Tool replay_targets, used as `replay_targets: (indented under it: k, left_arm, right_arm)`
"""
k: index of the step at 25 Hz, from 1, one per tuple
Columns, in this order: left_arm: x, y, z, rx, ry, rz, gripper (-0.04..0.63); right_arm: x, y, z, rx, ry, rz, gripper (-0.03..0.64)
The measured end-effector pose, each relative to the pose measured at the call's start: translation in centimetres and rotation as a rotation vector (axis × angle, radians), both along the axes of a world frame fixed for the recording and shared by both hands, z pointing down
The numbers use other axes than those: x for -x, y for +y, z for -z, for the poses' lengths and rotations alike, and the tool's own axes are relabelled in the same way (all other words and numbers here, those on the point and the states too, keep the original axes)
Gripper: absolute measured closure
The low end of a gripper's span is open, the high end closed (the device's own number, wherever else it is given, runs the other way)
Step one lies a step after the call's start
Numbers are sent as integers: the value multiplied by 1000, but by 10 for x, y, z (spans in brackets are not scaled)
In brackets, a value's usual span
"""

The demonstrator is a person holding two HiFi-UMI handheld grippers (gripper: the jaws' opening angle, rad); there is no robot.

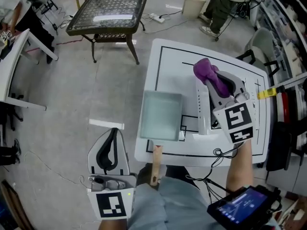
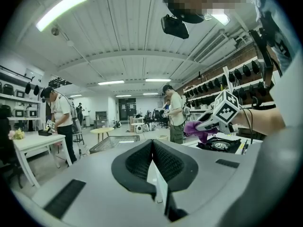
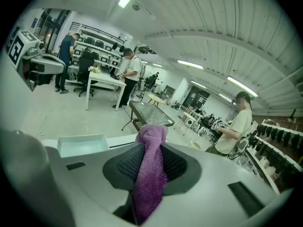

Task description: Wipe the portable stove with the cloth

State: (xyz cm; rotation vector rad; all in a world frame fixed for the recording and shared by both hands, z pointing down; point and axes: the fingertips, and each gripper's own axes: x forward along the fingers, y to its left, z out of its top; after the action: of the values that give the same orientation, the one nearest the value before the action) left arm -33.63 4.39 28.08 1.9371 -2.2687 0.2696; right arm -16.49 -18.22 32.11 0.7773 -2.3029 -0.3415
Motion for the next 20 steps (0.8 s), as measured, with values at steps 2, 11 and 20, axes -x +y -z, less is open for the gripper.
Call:
replay_targets:
  k: [2,11,20]
  left_arm:
    - [3,4,1,-7,1,6,577]
    - [2,9,-28,47,25,-20,577]
    - [-18,-1,-47,79,23,-100,577]
  right_arm:
    - [2,4,5,1,-15,5,508]
    - [-16,28,-68,134,58,-15,508]
    - [-44,53,-124,270,110,-63,507]
